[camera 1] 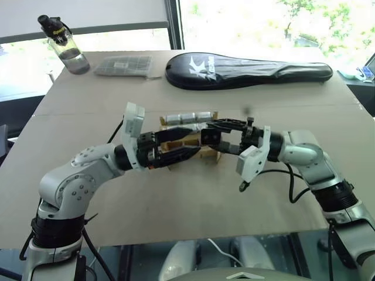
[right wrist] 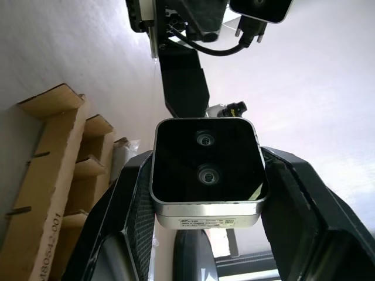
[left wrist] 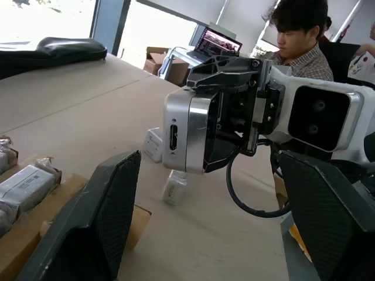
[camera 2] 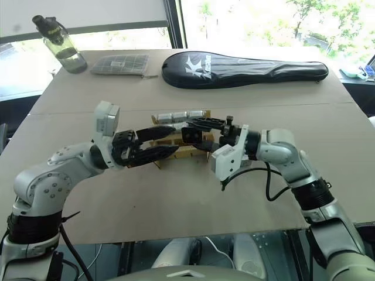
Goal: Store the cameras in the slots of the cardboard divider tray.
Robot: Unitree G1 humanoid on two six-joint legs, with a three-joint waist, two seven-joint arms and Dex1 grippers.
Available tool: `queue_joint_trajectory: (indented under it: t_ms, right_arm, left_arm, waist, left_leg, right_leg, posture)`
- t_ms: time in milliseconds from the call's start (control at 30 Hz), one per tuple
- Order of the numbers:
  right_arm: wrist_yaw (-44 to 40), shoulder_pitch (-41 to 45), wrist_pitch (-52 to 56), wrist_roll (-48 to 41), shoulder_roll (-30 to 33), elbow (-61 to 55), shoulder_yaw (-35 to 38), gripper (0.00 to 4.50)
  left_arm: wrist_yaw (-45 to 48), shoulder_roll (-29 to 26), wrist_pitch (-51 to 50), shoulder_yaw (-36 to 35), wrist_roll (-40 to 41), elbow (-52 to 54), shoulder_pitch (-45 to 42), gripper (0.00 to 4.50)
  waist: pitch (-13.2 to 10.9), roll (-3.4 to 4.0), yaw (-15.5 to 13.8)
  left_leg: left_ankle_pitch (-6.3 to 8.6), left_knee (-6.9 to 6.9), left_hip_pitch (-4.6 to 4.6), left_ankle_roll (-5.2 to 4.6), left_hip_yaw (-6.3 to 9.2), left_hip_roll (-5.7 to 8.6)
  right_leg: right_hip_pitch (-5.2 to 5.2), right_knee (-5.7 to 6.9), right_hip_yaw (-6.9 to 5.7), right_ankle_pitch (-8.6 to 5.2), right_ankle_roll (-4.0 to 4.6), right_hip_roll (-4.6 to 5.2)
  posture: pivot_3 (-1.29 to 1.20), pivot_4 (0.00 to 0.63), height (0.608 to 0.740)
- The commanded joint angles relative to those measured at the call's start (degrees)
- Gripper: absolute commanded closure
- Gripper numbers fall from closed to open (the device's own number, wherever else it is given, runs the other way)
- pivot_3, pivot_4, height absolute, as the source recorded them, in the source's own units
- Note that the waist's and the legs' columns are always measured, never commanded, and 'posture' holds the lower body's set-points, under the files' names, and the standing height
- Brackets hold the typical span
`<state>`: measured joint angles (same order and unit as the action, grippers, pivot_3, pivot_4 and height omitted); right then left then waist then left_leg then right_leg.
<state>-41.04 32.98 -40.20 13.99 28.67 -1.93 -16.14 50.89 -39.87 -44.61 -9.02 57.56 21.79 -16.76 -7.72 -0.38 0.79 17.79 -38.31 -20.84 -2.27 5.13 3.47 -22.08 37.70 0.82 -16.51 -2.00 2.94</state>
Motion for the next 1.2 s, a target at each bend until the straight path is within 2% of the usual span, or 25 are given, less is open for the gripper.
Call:
queue_joint_trajectory:
  t_ms: [33,100,733,900,1067,1133,1200]
  right_arm:
    - [0.5,0.6,0.1,-1.4,-0.8,-3.3,-1.0,2.52]
    - [0.5,0.7,0.5,-1.4,-1.1,-3.8,-1.7,2.52]
    - [0.5,-0.6,1.1,-1.2,-1.2,-5.8,-3.8,2.52]
    - [0.5,-0.9,1.2,-1.3,-1.1,-6.1,-4.1,2.52]
    - [0.1,-1.3,2.0,-1.2,-0.7,-6.5,-4.2,2.52]
    - [0.3,-2.0,2.9,-1.0,-0.3,-6.6,-3.7,1.47]
    - [0.7,-3.9,4.0,-2.0,0.6,-6.5,-2.3,0.67]
  left_arm:
    - [0.4,0.1,0.3,-0.8,0.4,0.3,-1.0,1.48]
    - [0.6,0.0,0.4,-0.5,-0.2,-0.1,-1.3,2.38]
    - [3.5,0.2,-0.3,0.7,-1.7,-2.1,-3.8,2.38]
    - [3.7,0.3,-1.6,0.0,-0.1,-1.7,-3.6,3.84]
    - [4.1,-0.5,-3.0,0.2,-0.2,-1.5,-3.1,3.83]
    - [4.6,-0.9,-2.6,0.5,-1.4,-1.4,-2.8,3.83]
    - [4.5,-1.2,-2.5,0.3,-1.9,-1.8,-2.9,3.83]
  waist:
    - [0.0,0.00,0.1]
    - [0.0,0.00,0.1]
    - [0.0,0.00,0.1]
    - [0.0,0.00,0.1]
    - [0.0,0.00,0.1]
    - [0.0,0.00,0.1]
    - [0.0,0.00,0.1]
  left_leg:
    - [0.00,0.00,0.00,0.00,0.00,0.00]
    - [0.00,0.00,0.00,0.00,-0.01,0.00]
    - [0.00,0.00,0.00,0.00,0.00,0.01]
    - [0.00,0.00,0.00,0.00,0.01,0.01]
    - [0.00,0.00,0.01,0.00,0.00,0.01]
    - [0.00,0.00,0.00,0.00,0.01,0.01]
    - [0.00,0.01,0.00,0.00,0.01,0.01]
  right_leg:
    - [0.00,0.00,0.00,0.00,0.00,0.00]
    - [-0.01,0.01,0.01,0.00,0.00,0.00]
    - [-0.01,0.02,0.00,0.00,0.00,0.00]
    - [-0.01,0.02,0.00,0.00,0.00,0.00]
    - [-0.01,0.03,0.01,0.00,0.00,0.00]
    - [-0.01,0.02,0.00,0.00,0.00,-0.01]
    - [-0.01,0.02,0.01,0.00,0.00,-0.01]
  posture:
    - [0.00,0.150,0.740]
    - [0.00,0.150,0.740]
    - [0.00,0.150,0.740]
    - [0.00,0.150,0.740]
    - [0.00,0.150,0.740]
    - [0.00,0.150,0.740]
    - [0.00,0.150,0.740]
